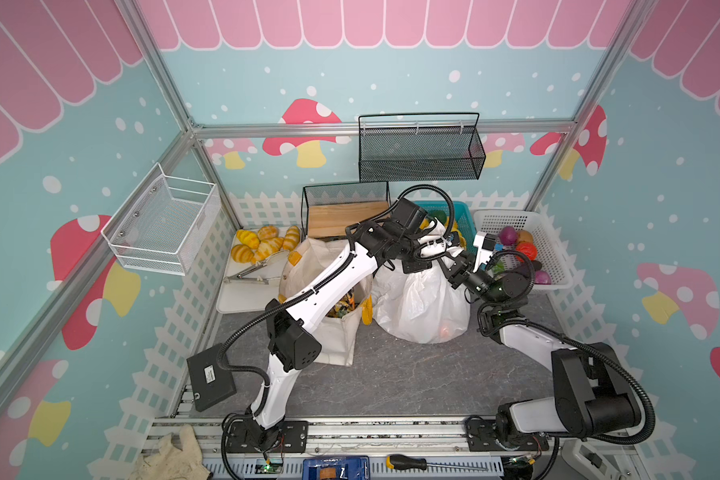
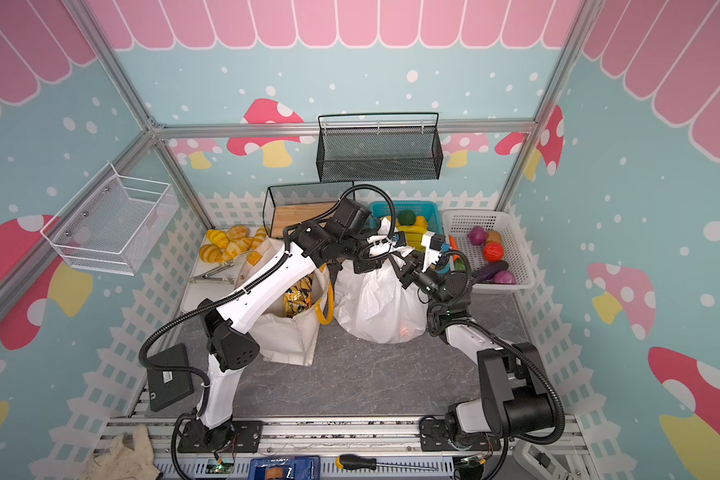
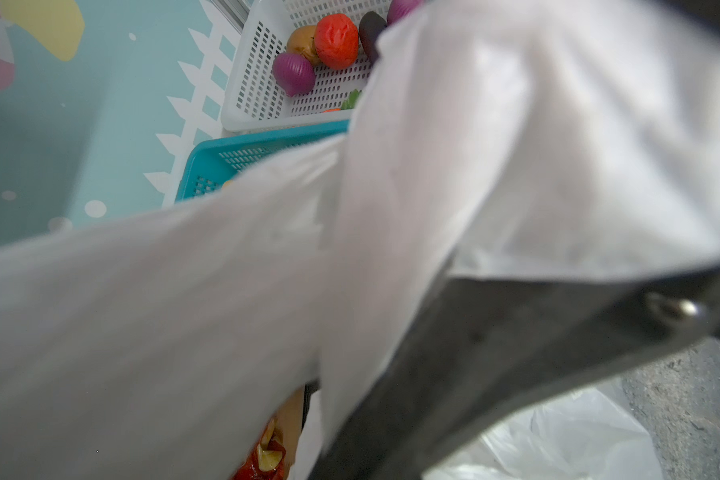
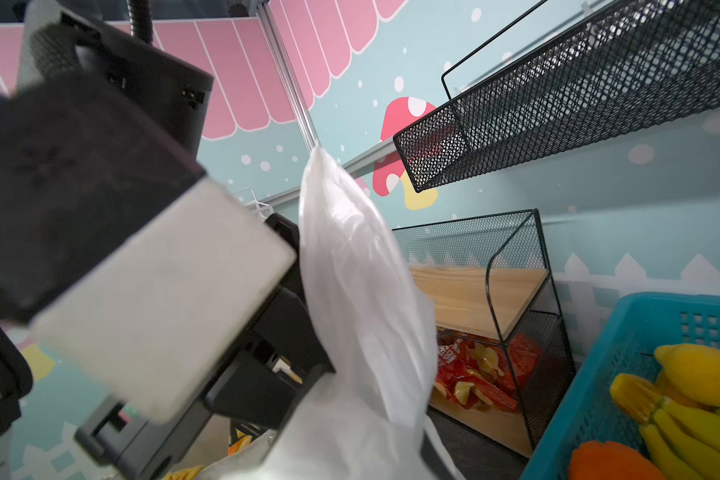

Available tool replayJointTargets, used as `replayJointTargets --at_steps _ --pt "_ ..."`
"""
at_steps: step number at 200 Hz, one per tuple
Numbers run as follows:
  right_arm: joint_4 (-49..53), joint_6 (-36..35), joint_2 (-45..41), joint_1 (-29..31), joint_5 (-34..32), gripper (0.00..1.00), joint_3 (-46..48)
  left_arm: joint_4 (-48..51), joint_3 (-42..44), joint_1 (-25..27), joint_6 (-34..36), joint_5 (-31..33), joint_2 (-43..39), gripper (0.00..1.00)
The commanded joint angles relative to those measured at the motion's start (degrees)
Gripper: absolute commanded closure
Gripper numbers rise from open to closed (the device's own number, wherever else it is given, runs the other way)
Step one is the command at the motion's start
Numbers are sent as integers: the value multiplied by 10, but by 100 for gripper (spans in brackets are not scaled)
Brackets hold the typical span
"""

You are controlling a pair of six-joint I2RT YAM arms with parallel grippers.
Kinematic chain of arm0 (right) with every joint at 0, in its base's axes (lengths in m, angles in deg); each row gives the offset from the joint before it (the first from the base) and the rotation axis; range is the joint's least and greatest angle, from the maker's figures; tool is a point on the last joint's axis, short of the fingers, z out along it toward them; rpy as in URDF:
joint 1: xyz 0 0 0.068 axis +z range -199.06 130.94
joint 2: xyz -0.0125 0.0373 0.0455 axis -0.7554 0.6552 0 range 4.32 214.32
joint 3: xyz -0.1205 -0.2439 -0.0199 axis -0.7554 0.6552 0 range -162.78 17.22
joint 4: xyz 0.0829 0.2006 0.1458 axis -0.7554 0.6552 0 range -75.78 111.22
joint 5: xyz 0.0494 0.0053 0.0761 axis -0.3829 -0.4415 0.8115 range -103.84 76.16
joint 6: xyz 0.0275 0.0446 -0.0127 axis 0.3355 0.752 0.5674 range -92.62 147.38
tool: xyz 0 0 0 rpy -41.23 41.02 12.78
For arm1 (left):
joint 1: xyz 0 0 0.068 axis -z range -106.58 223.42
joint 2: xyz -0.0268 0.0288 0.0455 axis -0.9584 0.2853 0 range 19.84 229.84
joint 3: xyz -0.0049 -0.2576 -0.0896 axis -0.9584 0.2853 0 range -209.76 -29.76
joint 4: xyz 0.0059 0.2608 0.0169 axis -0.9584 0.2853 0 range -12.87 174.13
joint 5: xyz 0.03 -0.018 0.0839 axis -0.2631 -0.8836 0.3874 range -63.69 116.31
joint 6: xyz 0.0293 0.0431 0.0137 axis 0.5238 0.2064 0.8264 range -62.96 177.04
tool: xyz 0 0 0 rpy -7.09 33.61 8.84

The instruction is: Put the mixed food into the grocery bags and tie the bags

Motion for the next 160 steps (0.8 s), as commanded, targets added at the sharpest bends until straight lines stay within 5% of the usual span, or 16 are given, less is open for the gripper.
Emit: replayJointTargets --at_steps 1,15,30,57,90,127,160 --pt "-19 -1 -6 5 -20 91 10 2 -8 3 12 -23 8 100" --pt "-4 -25 -14 0 -11 100 11 3 0 -2 10 -35 -4 87" --pt "5 -59 -20 -16 19 100 16 3 20 -16 3 -70 -31 58" --pt "1 -129 -25 -29 135 100 17 2 70 -57 3 -212 -84 31" --pt "8 -179 -33 -30 222 100 11 3 52 -87 -21 -295 -73 25" --pt "63 -214 -34 -32 247 100 -7 10 21 -88 -19 -345 -54 28" --pt "92 -217 -35 -33 237 100 -15 10 21 -85 -19 -367 -53 56"
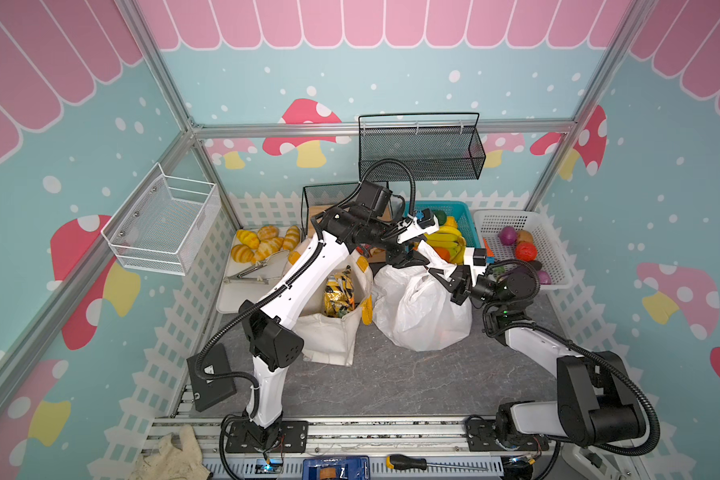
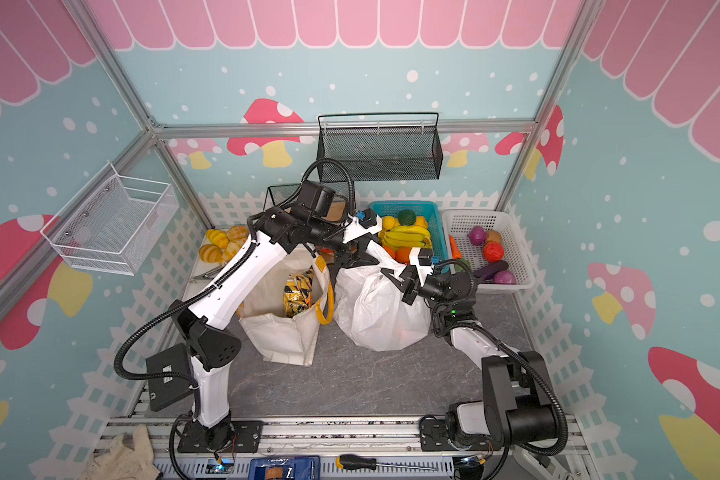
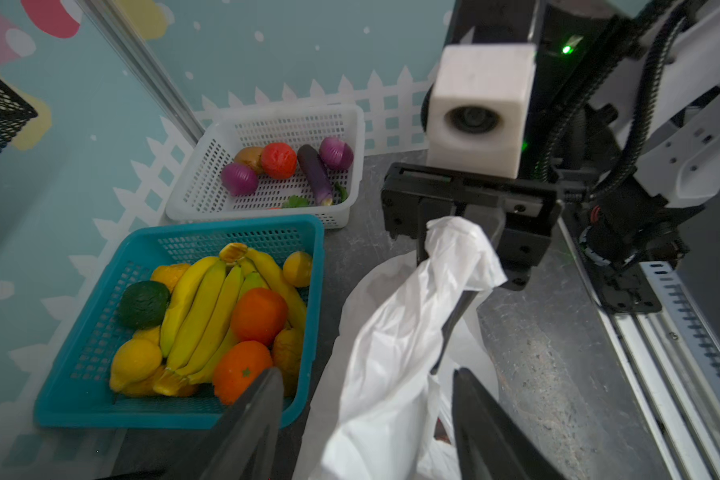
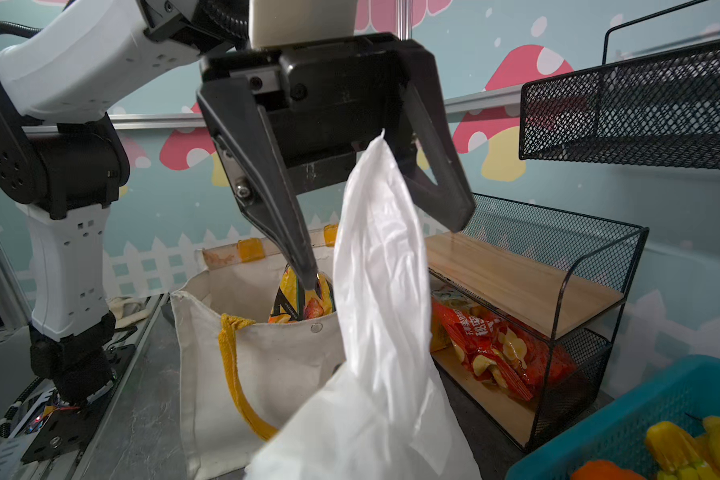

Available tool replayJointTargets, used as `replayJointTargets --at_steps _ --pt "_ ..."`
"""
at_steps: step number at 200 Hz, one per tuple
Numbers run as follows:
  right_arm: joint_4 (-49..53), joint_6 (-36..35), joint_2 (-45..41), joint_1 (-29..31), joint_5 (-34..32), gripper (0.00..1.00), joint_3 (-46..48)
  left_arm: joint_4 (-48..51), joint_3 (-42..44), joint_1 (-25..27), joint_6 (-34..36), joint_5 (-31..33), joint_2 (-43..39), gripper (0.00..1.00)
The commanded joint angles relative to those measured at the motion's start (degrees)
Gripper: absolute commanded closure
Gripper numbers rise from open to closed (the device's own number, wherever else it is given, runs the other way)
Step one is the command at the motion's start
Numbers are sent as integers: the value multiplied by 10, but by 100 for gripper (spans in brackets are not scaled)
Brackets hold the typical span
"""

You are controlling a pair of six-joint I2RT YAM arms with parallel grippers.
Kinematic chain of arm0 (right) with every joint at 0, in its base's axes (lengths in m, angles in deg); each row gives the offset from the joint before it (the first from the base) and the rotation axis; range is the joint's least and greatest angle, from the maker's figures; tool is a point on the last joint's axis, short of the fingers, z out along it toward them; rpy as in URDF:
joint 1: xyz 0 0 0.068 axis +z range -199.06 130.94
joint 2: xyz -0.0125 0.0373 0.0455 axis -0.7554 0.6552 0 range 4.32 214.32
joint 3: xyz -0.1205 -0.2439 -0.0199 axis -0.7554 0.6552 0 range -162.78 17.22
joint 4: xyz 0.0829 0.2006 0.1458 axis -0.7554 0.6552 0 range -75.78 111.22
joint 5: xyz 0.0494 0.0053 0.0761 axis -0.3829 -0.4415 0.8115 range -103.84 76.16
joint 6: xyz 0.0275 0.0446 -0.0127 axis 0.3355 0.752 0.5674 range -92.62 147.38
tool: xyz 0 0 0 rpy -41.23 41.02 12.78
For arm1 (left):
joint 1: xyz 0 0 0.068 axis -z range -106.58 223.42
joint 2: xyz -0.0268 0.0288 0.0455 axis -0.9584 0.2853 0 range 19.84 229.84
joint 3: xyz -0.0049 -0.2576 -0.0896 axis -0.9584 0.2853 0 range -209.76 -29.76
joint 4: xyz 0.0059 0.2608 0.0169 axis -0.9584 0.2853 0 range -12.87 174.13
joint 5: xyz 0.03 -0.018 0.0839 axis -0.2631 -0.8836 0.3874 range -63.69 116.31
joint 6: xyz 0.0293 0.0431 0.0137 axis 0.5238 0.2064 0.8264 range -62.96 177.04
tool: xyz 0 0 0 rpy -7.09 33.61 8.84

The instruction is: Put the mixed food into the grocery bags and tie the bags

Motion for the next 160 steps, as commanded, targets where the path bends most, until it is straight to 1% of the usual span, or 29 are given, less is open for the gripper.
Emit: replayJointTargets --at_steps 1,14,30,39,46,55,83,98,114,137,160 --pt "18 -19 -10 -3 17 100 -17 9 -11 2 -2 -45 9 56" --pt "20 -11 -11 -4 -10 100 -17 10 -1 2 1 -31 6 72" --pt "34 5 -18 -12 -44 94 -17 10 16 2 2 -8 -4 87" --pt "46 14 -21 -17 -72 91 -17 10 26 3 2 3 -12 93" --pt "55 21 -24 -18 -95 88 -17 8 36 4 -1 12 -21 95" --pt "65 29 -27 -18 -120 87 -17 -9 59 7 -12 32 -34 97" --pt "65 52 -30 -17 -149 84 -14 -103 156 24 -29 111 -81 100" --pt "70 51 -34 -17 -158 82 -13 -137 186 27 -40 138 -93 100" --pt "73 56 -35 -18 -169 82 -11 -152 200 31 -48 152 -96 100" --pt "64 77 -32 -17 -180 83 -11 -170 217 43 -49 188 -96 100" --pt "47 100 -28 -16 -192 84 -9 -191 237 48 -56 179 -95 100"
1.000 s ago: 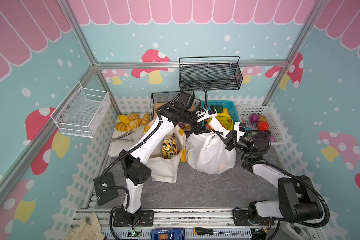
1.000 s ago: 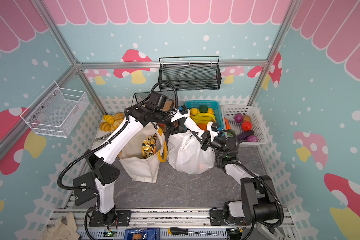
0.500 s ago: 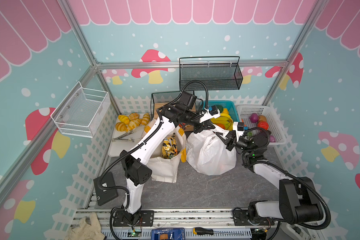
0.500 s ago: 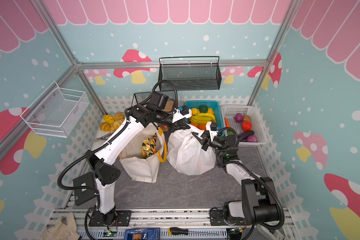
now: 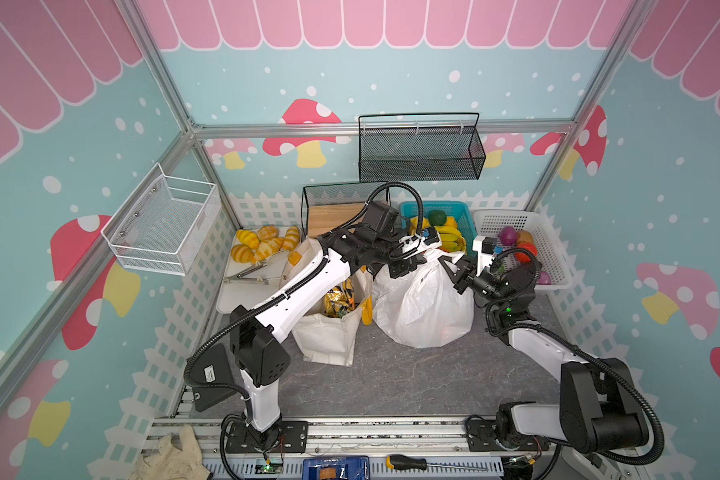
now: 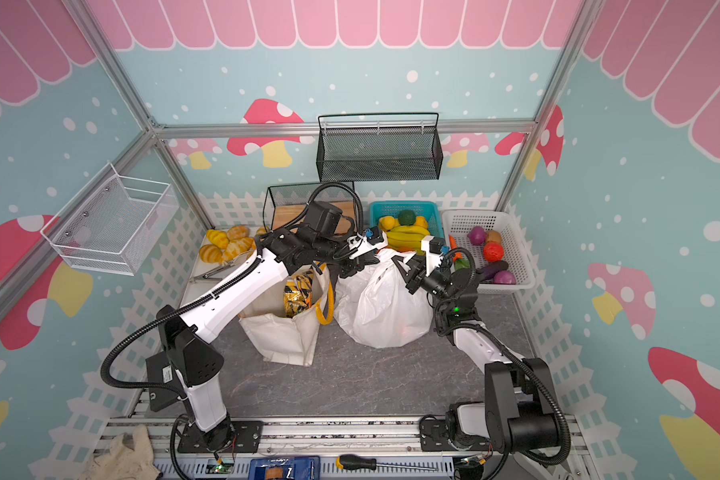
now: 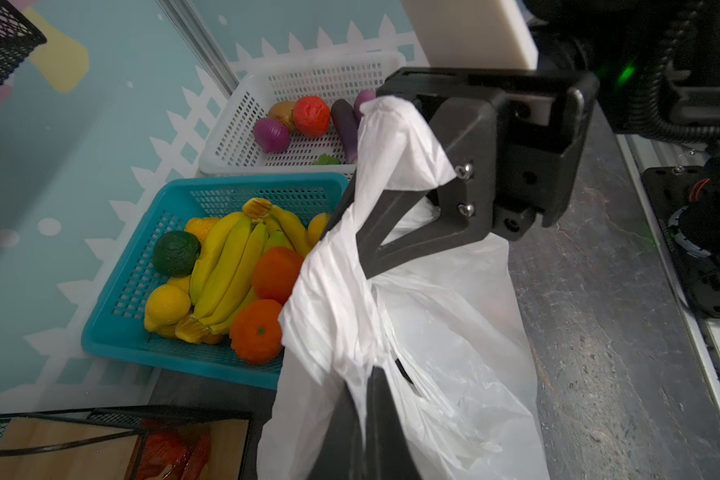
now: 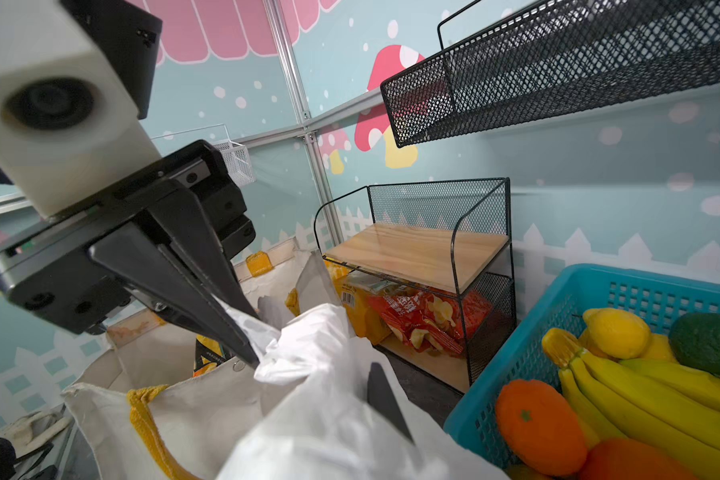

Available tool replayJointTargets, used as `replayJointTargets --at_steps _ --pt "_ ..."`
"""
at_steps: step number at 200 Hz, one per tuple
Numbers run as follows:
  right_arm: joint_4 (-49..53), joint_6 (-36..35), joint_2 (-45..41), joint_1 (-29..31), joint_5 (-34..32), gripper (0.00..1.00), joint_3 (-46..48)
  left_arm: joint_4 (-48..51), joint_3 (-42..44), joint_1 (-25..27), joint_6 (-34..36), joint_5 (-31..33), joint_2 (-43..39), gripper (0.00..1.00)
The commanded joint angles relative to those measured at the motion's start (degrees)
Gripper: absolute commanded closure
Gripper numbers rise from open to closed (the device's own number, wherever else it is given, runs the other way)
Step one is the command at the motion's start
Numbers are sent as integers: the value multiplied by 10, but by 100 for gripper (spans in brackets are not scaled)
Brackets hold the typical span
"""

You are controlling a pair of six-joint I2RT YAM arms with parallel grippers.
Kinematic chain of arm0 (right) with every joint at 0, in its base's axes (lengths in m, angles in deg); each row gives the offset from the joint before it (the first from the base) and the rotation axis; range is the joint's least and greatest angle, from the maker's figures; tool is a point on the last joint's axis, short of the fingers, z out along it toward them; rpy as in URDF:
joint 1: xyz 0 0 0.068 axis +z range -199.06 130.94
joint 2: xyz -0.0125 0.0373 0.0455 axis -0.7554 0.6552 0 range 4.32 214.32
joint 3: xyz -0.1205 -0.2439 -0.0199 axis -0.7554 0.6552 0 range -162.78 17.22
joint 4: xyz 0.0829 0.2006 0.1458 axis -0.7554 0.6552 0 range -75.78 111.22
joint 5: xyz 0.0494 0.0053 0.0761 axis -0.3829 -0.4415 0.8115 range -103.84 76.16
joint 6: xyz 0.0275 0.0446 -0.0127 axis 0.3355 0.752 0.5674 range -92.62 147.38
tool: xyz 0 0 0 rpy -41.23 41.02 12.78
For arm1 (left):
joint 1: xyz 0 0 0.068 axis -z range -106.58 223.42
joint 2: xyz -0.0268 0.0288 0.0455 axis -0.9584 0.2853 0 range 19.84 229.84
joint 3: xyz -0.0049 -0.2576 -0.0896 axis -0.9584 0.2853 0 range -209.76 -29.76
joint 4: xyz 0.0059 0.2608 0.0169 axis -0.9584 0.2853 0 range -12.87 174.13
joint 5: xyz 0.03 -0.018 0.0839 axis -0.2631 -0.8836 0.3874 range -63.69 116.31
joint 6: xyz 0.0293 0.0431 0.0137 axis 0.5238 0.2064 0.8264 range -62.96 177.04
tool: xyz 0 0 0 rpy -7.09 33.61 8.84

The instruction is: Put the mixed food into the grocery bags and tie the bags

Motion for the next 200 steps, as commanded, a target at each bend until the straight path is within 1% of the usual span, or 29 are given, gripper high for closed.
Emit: replayJointTargets --at_steps 1,21,36,64,92,132,200 --pt "-28 35 -8 -2 -30 84 -4 -28 22 7 -12 20 -9 100" --pt "-32 48 -6 -2 -42 84 -2 -36 37 14 -13 18 -7 100" --pt "-35 51 -4 -1 -46 82 -1 -44 48 18 -16 17 -4 97" --pt "-44 52 1 0 -30 80 -1 -53 49 21 -23 25 15 94" --pt "-42 37 9 0 -14 76 3 -59 35 21 -35 14 35 94" --pt "-25 10 14 -1 3 69 8 -67 28 21 -43 7 46 93" --pt "10 -25 27 0 -6 60 6 -78 25 24 -50 -7 52 90"
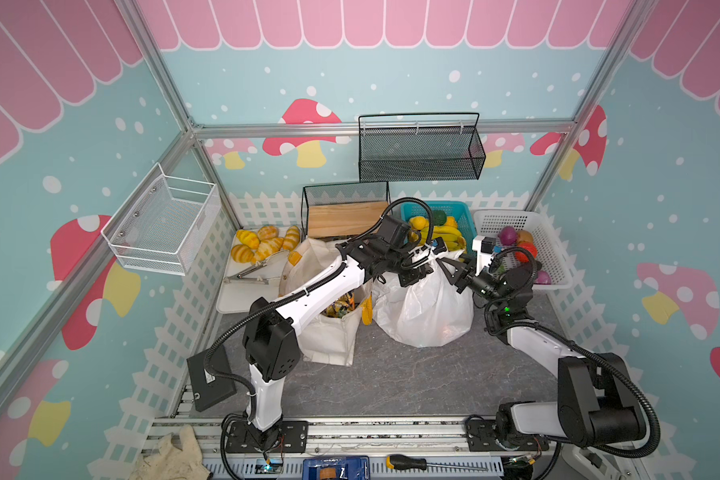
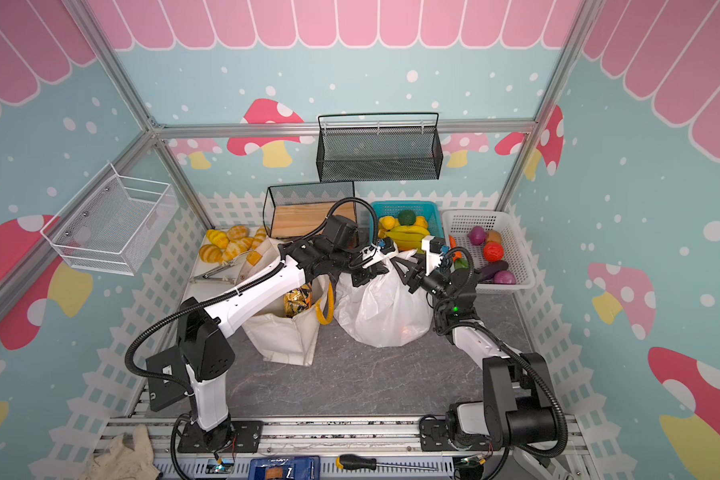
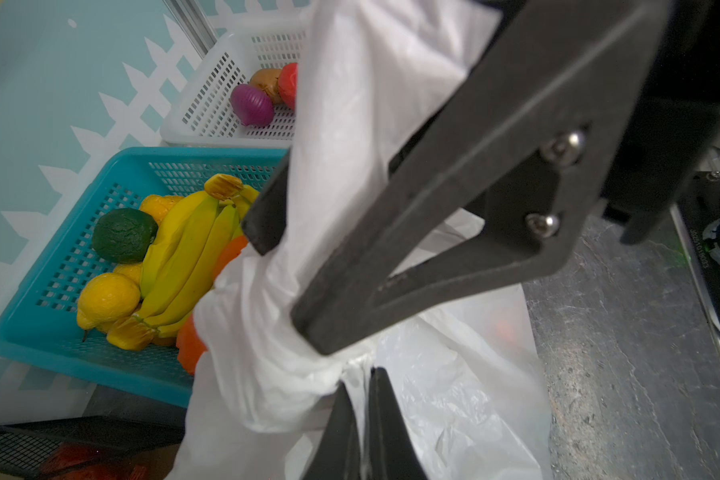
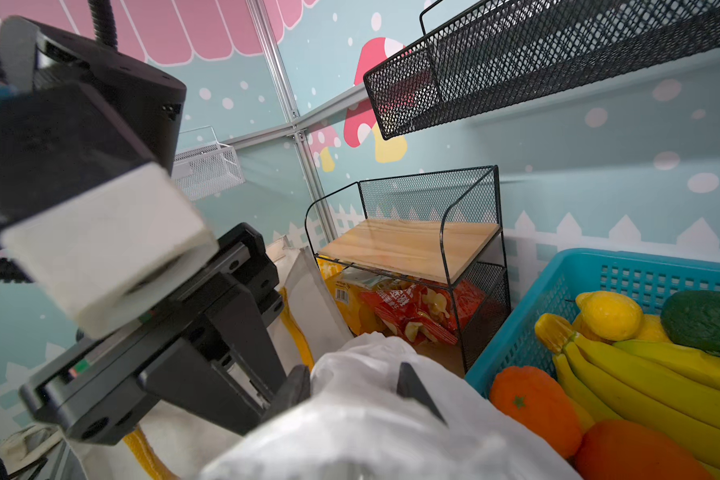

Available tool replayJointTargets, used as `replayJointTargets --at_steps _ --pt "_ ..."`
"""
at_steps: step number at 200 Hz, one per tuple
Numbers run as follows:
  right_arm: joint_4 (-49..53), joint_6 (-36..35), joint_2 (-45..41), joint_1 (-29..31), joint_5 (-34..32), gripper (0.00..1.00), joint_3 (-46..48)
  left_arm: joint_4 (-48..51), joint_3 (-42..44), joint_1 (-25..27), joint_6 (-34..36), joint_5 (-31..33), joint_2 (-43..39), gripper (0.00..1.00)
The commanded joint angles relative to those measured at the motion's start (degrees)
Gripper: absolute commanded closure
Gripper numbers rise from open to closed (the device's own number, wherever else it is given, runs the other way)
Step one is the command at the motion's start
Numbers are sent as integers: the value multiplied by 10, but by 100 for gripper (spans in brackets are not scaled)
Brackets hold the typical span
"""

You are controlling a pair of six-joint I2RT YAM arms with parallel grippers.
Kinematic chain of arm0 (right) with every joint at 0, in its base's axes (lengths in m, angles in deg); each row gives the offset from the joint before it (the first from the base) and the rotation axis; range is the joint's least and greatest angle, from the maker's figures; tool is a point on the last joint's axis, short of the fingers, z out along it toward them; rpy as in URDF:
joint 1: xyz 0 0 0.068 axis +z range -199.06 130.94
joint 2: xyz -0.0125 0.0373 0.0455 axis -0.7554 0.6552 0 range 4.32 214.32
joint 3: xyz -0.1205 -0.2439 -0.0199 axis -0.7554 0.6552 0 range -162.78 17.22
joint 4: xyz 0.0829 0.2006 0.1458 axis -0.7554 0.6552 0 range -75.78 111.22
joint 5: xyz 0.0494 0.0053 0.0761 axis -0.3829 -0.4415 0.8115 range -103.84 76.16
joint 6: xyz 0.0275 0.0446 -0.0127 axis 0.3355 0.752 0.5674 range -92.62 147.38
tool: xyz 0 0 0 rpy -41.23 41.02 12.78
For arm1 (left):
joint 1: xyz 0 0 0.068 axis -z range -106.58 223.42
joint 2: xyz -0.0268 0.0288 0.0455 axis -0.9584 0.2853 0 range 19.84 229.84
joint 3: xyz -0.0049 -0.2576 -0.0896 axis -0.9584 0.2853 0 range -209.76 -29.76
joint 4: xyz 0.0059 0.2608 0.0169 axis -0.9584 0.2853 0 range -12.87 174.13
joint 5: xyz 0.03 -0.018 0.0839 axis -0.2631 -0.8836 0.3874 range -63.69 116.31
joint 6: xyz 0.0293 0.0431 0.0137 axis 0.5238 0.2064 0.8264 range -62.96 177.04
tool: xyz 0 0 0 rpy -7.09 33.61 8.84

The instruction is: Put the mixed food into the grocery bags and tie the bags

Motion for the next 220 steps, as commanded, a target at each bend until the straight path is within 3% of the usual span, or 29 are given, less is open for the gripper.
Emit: replayJointTargets --at_steps 1,55,79,92,104,138,167,220 --pt "12 -23 7 -1 1 60 3 -9 -16 5 -6 -18 9 90" --pt "18 -29 22 5 -11 61 -8 -10 -19 11 1 -18 18 88" --pt "10 -26 29 4 -15 78 -14 -9 -20 14 3 -18 24 83" --pt "7 -31 26 2 -17 93 -18 1 -19 13 8 -27 22 76" --pt "8 -45 20 -4 -8 100 -20 14 -12 12 23 -31 10 68" --pt "-1 -91 6 -35 92 100 -26 23 47 -14 69 -60 -68 49" --pt "1 -125 -5 -40 173 100 -37 -25 88 -49 62 -71 -120 33" --pt "-71 -76 1 -39 218 100 -42 -16 19 -39 51 -49 -66 28"
